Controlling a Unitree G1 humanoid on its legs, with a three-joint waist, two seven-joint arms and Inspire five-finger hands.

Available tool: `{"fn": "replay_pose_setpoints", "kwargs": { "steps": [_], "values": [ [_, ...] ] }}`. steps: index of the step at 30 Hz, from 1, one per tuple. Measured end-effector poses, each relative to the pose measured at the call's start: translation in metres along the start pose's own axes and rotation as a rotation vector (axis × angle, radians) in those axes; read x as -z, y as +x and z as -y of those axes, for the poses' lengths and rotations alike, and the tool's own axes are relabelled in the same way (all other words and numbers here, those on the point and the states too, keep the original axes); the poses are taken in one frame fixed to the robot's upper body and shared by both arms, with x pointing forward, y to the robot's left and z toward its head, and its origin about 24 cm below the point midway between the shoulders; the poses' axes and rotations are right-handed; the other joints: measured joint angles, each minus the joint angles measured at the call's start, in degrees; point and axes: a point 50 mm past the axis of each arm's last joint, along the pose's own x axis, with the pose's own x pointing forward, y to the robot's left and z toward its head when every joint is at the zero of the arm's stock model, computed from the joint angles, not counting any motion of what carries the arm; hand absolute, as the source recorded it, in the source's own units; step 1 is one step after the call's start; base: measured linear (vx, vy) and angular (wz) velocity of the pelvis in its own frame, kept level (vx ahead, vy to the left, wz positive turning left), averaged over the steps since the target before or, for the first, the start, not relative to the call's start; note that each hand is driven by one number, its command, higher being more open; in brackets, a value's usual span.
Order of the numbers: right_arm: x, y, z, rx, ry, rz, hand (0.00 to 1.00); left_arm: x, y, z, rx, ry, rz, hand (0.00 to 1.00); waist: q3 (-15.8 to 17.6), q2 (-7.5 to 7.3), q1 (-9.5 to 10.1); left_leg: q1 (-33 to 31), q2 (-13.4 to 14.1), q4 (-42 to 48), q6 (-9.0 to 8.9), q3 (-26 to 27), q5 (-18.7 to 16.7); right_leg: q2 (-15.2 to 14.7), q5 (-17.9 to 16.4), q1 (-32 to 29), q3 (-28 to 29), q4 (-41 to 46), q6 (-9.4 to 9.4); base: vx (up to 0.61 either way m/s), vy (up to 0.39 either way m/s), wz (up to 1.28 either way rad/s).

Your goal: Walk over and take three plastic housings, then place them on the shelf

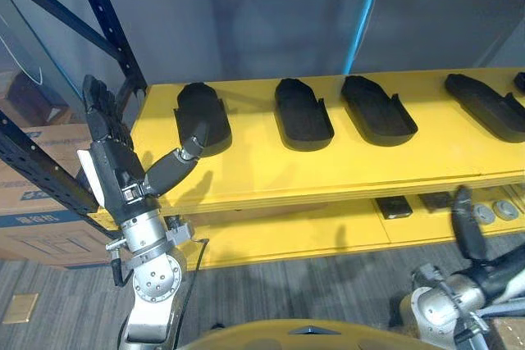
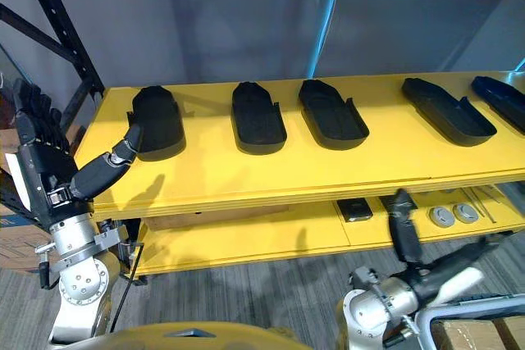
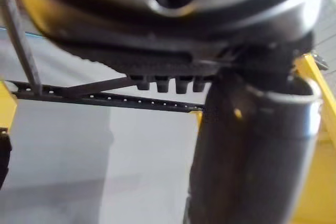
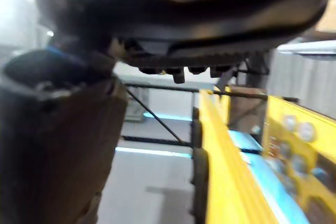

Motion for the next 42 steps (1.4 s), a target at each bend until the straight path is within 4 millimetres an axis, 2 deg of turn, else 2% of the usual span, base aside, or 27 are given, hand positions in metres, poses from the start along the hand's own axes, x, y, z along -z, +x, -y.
{"fn": "replay_pose_setpoints", "kwargs": {
  "steps": [2, 4, 8, 10, 11, 13, 14, 16, 17, 19, 21, 25, 30, 32, 34, 37, 42],
  "values": [
    [-0.017, 0.007, 0.003, 0.075, 0.054, 0.076, 1.0, 0.002, 0.0, 0.001, 0.0, 0.003, -0.027, 1.0, 0.0, -0.44, 0.0, 0.0, -0.1, 0.0, -0.19, 0.0, 0.0, 0.0, 0.0, 0.0, 0.1, 0.0, -0.01, 0.05, 0.011, 0.0],
    [-0.026, 0.01, 0.002, 0.073, 0.108, 0.113, 1.0, 0.004, 0.0, 0.001, 0.008, 0.004, -0.046, 1.0, 0.1, -0.53, -0.04, 0.1, -0.2, 0.0, -0.18, 0.1, 0.0, -0.1, 0.0, 0.0, 0.3, 0.0, -0.02, 0.03, 0.015, -0.04],
    [-0.049, 0.011, -0.02, -0.163, 0.252, 0.204, 1.0, 0.008, -0.001, 0.004, 0.065, -0.031, -0.094, 1.0, 0.2, -0.45, -0.22, 0.2, -0.4, 0.0, -0.11, -0.1, -0.4, -0.1, 0.0, 0.0, 0.9, 0.0, -0.02, 0.0, 0.01, -0.04],
    [-0.068, 0.013, -0.049, -0.423, 0.376, 0.252, 1.0, 0.012, -0.003, 0.007, 0.112, -0.039, -0.117, 1.0, 0.2, -0.32, -0.21, -0.2, -0.5, 0.0, 0.27, -1.0, -0.2, -0.1, 0.0, 0.0, 0.4, 0.0, -0.02, -0.04, -0.007, 0.15],
    [-0.074, 0.014, -0.056, -0.49, 0.398, 0.275, 1.0, 0.014, -0.004, 0.008, 0.131, -0.032, -0.121, 1.0, 0.2, -0.25, -0.21, -0.7, -0.5, 0.0, 0.33, -1.5, -0.1, -0.1, 0.0, 0.0, -0.2, -0.1, -0.02, -0.05, -0.014, 0.33],
    [-0.1, 0.016, -0.092, -0.759, 0.482, 0.368, 1.0, 0.023, -0.008, 0.01, 0.201, 0.017, -0.146, 1.0, 0.3, 0.01, 0.13, -1.7, -0.6, -0.2, 0.41, -3.7, 1.0, 0.0, 0.0, -0.1, -2.0, 0.0, -0.02, -0.04, -0.017, 0.43],
    [-0.106, 0.016, -0.101, -0.818, 0.485, 0.398, 1.0, 0.025, -0.009, 0.011, 0.214, 0.02, -0.156, 1.0, 0.4, 0.04, 0.31, -1.9, -0.6, -0.3, 0.26, -4.1, 1.4, 0.0, 0.0, -0.1, -2.4, 0.0, -0.02, -0.02, -0.016, 0.41],
    [-0.129, 0.015, -0.142, -1.019, 0.448, 0.509, 1.0, 0.034, -0.014, 0.012, 0.261, 0.035, -0.196, 1.0, 0.5, 0.08, 1.22, -2.7, -0.6, -0.3, 0.32, -5.9, 2.1, 0.1, 0.1, 0.0, -4.1, 0.0, -0.12, -0.03, -0.02, 0.35],
    [-0.133, 0.014, -0.151, -1.054, 0.432, 0.524, 1.0, 0.035, -0.015, 0.013, 0.274, 0.037, -0.204, 1.0, 0.6, 0.08, 1.7, -2.9, -0.6, -0.4, 0.35, -6.2, 2.2, 0.2, 0.1, 0.0, -4.4, 0.0, -0.18, -0.04, -0.016, 0.35],
    [-0.145, 0.015, -0.183, -1.152, 0.372, 0.535, 1.0, 0.042, -0.017, 0.018, 0.308, 0.043, -0.224, 1.0, 1.2, -0.09, 3.4, -3.8, -0.8, -0.3, 0.6, -8.1, 2.8, 0.1, 0.1, 0.2, -6.1, 0.0, -0.22, -0.02, -0.004, 0.37],
    [-0.148, 0.014, -0.199, -1.185, 0.366, 0.492, 1.0, 0.043, -0.018, 0.019, 0.318, 0.049, -0.224, 1.0, 2.4, -0.1, 4.63, -3.9, -1.2, -0.4, 0.81, -9.5, 3.1, -0.1, 0.1, 0.9, -7.3, -0.1, -0.22, -0.03, 0.007, 0.33],
    [-0.146, 0.013, -0.217, -1.234, 0.334, 0.424, 1.0, 0.042, -0.018, 0.019, 0.321, 0.071, -0.212, 1.0, 3.8, 0.14, 6.58, -5.0, -2.0, -0.5, 1.34, -11.6, 3.8, -0.7, 0.1, 0.8, -9.3, -0.1, -0.21, -0.02, 0.021, 0.34],
    [-0.139, -0.003, -0.243, -1.301, 0.275, 0.336, 1.0, 0.046, -0.021, 0.021, 0.34, 0.072, -0.228, 1.0, 5.4, 0.81, 6.79, -5.8, -3.0, -0.1, 1.84, -13.2, 4.3, -1.5, 0.3, 1.0, -10.6, -0.1, 0.03, -0.02, 0.02, 0.15],
    [-0.137, -0.005, -0.251, -1.278, 0.256, 0.295, 1.0, 0.046, -0.022, 0.023, 0.353, 0.068, -0.231, 1.0, 5.5, 0.88, 7.22, -6.2, -3.0, -0.1, 1.97, -13.5, 4.4, -1.5, 0.3, 1.0, -10.8, -0.2, 0.07, -0.03, 0.001, 0.1],
    [-0.136, -0.002, -0.262, -1.245, 0.232, 0.24, 1.0, 0.05, -0.025, 0.027, 0.378, 0.066, -0.247, 1.0, 6.2, 1.58, 8.02, -6.6, -3.0, 0.1, 2.15, -14.1, 4.7, -1.4, 0.4, 1.0, -11.2, -0.3, 0.2, -0.05, -0.007, 0.11],
    [-0.148, 0.0, -0.275, -1.282, 0.29, 0.158, 1.0, 0.055, -0.027, 0.029, 0.395, 0.07, -0.263, 1.0, 8.5, 3.26, 8.79, -7.6, -2.9, 0.1, 2.23, -15.3, 5.6, -1.0, 0.6, 0.9, -12.1, -0.3, 0.51, -0.07, -0.013, 0.16],
    [-0.168, -0.009, -0.288, -1.435, 0.311, 0.174, 1.0, 0.058, -0.025, 0.028, 0.394, 0.055, -0.279, 1.0, 10.5, 3.35, 10.02, -9.0, -2.5, 0.0, 2.2, -16.7, 6.2, -0.4, 0.7, 0.4, -13.3, -0.5, 0.41, -0.03, -0.027, 0.15]
  ]
}}
